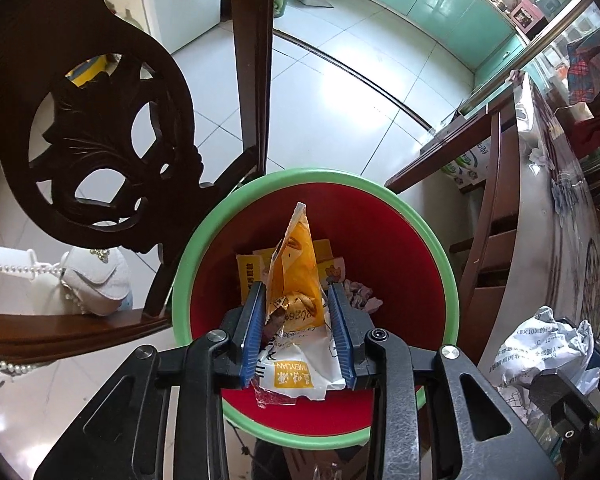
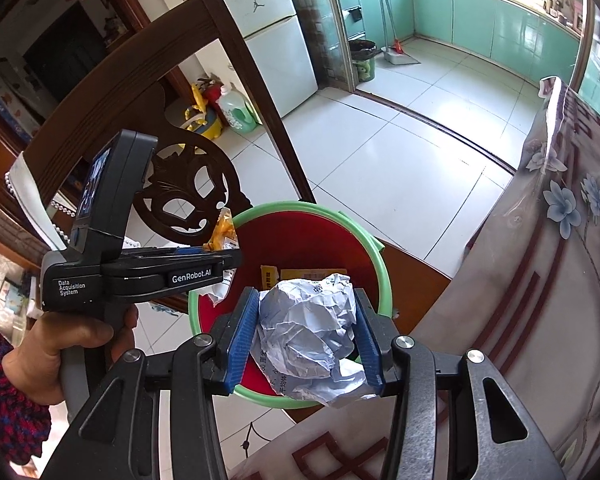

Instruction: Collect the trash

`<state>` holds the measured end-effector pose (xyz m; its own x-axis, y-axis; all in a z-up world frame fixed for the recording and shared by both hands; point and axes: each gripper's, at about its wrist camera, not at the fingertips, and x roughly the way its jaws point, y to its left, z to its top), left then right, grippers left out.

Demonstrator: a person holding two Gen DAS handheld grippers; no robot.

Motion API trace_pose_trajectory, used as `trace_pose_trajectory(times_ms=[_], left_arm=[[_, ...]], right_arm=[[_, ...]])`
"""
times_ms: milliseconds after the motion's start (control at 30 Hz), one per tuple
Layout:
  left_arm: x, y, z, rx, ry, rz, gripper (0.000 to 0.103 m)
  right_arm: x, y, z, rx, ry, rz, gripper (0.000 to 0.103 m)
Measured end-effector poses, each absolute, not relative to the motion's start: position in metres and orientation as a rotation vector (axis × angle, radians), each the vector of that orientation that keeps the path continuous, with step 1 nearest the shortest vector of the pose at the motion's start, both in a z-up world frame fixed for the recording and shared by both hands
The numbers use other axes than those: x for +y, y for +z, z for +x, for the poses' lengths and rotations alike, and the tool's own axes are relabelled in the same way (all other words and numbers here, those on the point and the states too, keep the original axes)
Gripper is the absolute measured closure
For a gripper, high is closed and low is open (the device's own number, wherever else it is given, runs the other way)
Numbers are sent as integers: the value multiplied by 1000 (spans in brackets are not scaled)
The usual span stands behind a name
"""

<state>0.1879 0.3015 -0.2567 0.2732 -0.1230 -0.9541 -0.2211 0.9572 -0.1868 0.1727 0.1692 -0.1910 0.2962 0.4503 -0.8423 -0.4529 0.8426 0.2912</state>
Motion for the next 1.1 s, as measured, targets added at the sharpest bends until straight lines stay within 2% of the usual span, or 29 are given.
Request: trace_pose_trajectory(times_ms=[100, 167, 267, 367, 600, 767, 800, 833, 867, 933, 1100], left_arm=[[303, -251, 186, 1278, 76, -327, 58], [306, -246, 184, 1259, 77, -348, 46], [307, -238, 181, 1230, 92, -356, 40], [307, -223, 171, 1183, 111, -333, 39], [284, -155, 102, 920, 155, -199, 39], [250, -123, 52, 837, 162, -200, 39], [241, -117, 43, 822, 159, -205, 39], [230, -111, 35, 808, 159, -205, 36], [219, -106, 27, 794, 156, -206, 28], [194, -92, 15, 744, 129, -205, 20], [133, -58, 6, 653, 67, -161, 16]], right_arm=[[172, -187, 169, 1107, 608, -17, 56], [172, -184, 166, 1093, 615, -21, 55], [170, -178, 163, 1074, 612, -21, 49], [159, -167, 155, 1051, 594, 7, 49], [104, -105, 110, 913, 487, 46, 49], [62, -67, 75, 836, 442, 35, 48], [52, -62, 68, 821, 438, 34, 46], [41, -56, 60, 810, 429, 30, 43], [31, -52, 52, 801, 421, 26, 39], [10, -43, 37, 776, 413, 13, 37], [-40, -21, 3, 720, 364, -42, 34]])
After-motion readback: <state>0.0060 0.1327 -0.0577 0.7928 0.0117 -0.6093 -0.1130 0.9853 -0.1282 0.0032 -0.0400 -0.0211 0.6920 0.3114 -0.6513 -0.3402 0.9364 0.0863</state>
